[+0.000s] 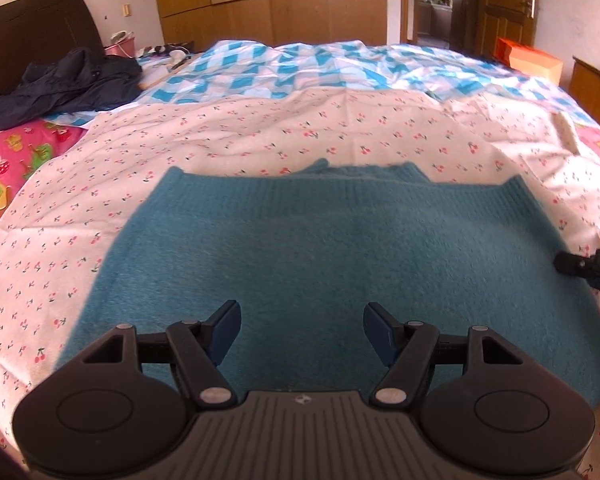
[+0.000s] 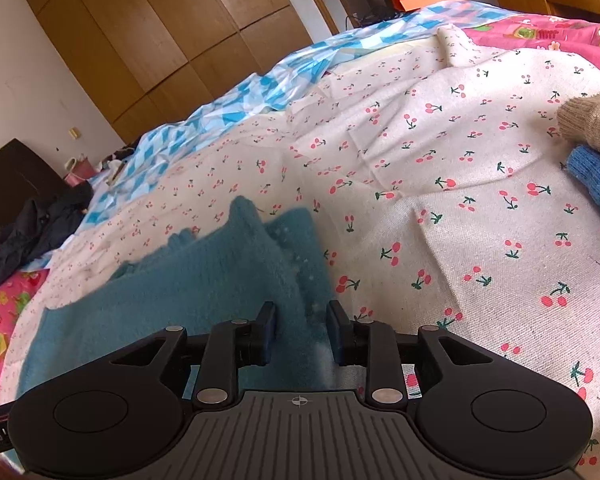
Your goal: Fold small clothes
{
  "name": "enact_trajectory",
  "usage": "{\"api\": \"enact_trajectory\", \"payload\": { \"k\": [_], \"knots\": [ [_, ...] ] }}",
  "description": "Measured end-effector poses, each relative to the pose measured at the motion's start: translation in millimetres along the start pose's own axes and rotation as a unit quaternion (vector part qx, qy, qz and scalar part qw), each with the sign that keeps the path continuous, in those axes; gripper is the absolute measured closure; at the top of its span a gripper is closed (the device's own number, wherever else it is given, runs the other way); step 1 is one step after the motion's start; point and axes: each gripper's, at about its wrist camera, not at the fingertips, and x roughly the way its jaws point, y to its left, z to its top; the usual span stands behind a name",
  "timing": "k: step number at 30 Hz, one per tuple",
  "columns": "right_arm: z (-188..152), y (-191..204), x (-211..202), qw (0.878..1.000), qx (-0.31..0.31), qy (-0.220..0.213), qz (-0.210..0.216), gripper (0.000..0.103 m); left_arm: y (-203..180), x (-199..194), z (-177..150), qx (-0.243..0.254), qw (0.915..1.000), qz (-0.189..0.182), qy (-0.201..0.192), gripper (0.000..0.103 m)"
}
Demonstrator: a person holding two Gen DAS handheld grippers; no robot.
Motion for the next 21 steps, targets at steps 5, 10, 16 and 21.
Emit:
{"api": "enact_trajectory", "payload": {
  "k": [5, 10, 16, 21],
  "knots": [
    [1, -3, 1, 1.0, 0.007, 0.005, 0.005, 0.074, -15, 8, -4, 0.021, 0.9997, 0.004, 0.013, 0.032],
    [1, -5, 3, 1.0, 0.011, 0.01, 0.006, 0.072, -22, 9, -6, 0.036, 0.9992, 0.011, 0.013, 0.032],
    [1, -7, 4, 1.0, 0.013, 0.012, 0.006, 0.071, -24, 12, -6, 0.042, 0.9988, 0.017, 0.016, 0.031],
    [1, -8, 5, 1.0, 0.014, 0.013, 0.004, 0.069, -26, 12, -8, 0.051, 0.9984, 0.02, 0.014, 0.03]
  ]
}}
